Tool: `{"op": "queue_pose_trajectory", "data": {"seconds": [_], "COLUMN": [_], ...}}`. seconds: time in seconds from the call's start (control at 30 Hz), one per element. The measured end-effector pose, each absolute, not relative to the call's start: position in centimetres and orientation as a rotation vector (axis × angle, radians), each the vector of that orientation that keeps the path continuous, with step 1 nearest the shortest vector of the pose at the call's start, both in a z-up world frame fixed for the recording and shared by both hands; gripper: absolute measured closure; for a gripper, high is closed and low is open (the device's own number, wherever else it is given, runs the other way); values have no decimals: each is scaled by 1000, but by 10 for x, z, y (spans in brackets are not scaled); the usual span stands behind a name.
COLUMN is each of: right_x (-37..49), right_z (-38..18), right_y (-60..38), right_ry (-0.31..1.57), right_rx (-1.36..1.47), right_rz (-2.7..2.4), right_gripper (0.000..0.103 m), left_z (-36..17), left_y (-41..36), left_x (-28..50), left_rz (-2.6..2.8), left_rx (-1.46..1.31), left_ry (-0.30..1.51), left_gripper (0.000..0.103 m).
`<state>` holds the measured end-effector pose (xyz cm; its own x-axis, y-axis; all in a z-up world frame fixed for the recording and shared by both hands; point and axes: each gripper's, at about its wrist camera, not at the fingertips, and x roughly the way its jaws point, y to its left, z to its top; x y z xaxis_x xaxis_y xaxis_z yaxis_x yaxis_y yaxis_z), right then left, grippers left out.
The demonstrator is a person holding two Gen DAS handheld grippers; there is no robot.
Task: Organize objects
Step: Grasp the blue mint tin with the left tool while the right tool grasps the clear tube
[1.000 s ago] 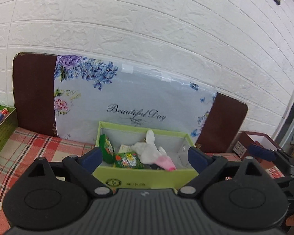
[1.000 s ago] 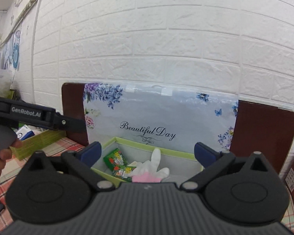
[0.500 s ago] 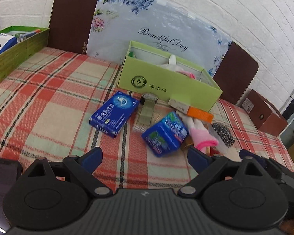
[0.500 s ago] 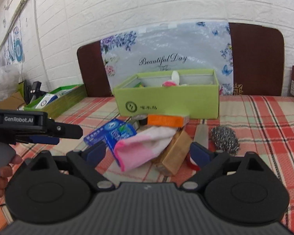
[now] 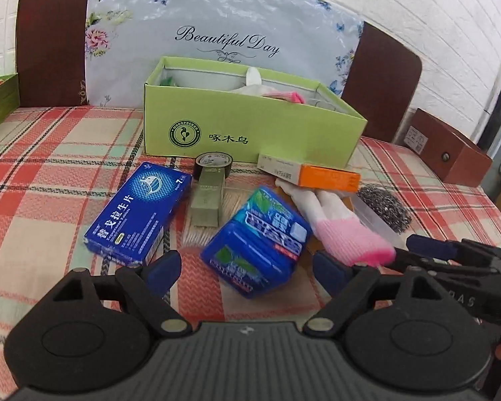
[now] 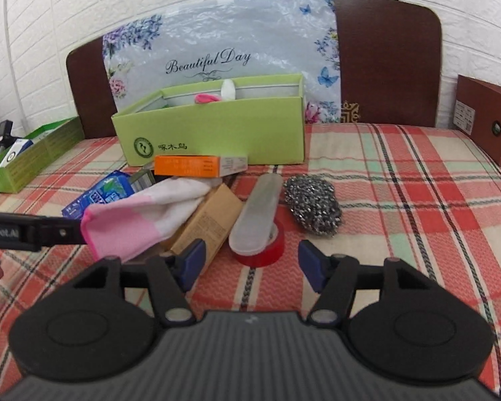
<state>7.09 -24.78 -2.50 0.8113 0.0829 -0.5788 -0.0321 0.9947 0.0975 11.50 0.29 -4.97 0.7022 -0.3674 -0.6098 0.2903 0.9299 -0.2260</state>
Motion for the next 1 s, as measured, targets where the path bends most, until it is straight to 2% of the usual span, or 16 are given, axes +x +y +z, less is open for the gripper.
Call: {"op": "queue_pose_trajectory", "data": {"seconds": [0.07, 0.13, 0.2, 0.27, 0.3, 0.43, 0.73, 0.8, 0.87, 0.9, 1.0], "right_x": [81, 93, 95, 94, 91, 61, -14, -28, -35, -37, -33], "right_z": [-27, -31, -32, -30, -29, -18, -22, -25, -29, -30, -28], "right_y": [-245, -244, -244, -243, -243, -246, -246, -246, -245, -246, -247], "right_ry": [627, 647, 655, 649, 640, 622, 677, 692, 710, 707, 689], "right_rx": [68, 65, 60, 47, 49, 61, 124, 139, 145, 153, 170], "right_rz": [65, 69, 69, 59, 65, 83, 150, 152, 157, 153, 133], "right_gripper": [48, 54, 74, 75, 75, 75, 75, 75, 75, 73, 55], "left_z": [-49, -48, -49, -51, -53, -51, -56, -56, -53, -50, -47], "left_y": [2, -3, -10, -12, -10, -5, 30, 34, 31, 27, 13], "left_x": [124, 131, 138, 141, 142, 129, 46, 33, 29, 28, 30], "left_rz": [-364, -367, -374, -403, -429, -427, -402, -383, -373, -371, -379], "left_rx": [-139, -128, -103, -106, -125, -147, -229, -237, -211, -195, -134], "left_ry": [697, 686, 693, 702, 709, 699, 707, 718, 738, 733, 702], "left_gripper": [14, 14, 15, 18, 25, 32, 33, 30, 18, 17, 12]}}
